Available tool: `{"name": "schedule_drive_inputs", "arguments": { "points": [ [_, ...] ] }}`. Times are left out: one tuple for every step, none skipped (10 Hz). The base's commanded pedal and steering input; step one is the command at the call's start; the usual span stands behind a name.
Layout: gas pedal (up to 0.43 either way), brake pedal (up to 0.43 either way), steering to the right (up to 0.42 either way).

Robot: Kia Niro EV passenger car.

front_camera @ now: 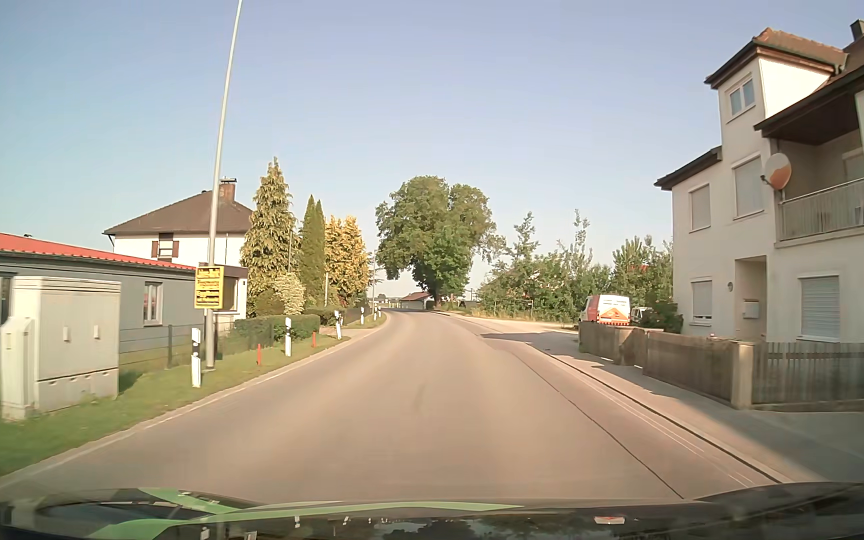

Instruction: Follow the waypoints while adhering to traffic rules and regulations

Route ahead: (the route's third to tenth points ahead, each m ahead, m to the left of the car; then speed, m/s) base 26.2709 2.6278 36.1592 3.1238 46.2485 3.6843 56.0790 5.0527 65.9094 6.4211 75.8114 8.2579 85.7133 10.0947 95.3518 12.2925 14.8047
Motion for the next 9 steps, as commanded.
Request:
{"name": "schedule_drive_inputs", "arguments": {
  "points": [
    [0.110,0.000,-0.006],
    [0.110,0.000,-0.006],
    [0.110,0.000,-0.007],
    [0.067,0.000,-0.006],
    [0.059,0.000,-0.007],
    [0.059,0.000,-0.007],
    [0.067,0.000,-0.007],
    [0.067,0.000,-0.006],
    [0.098,0.000,-0.006]
  ]
}}
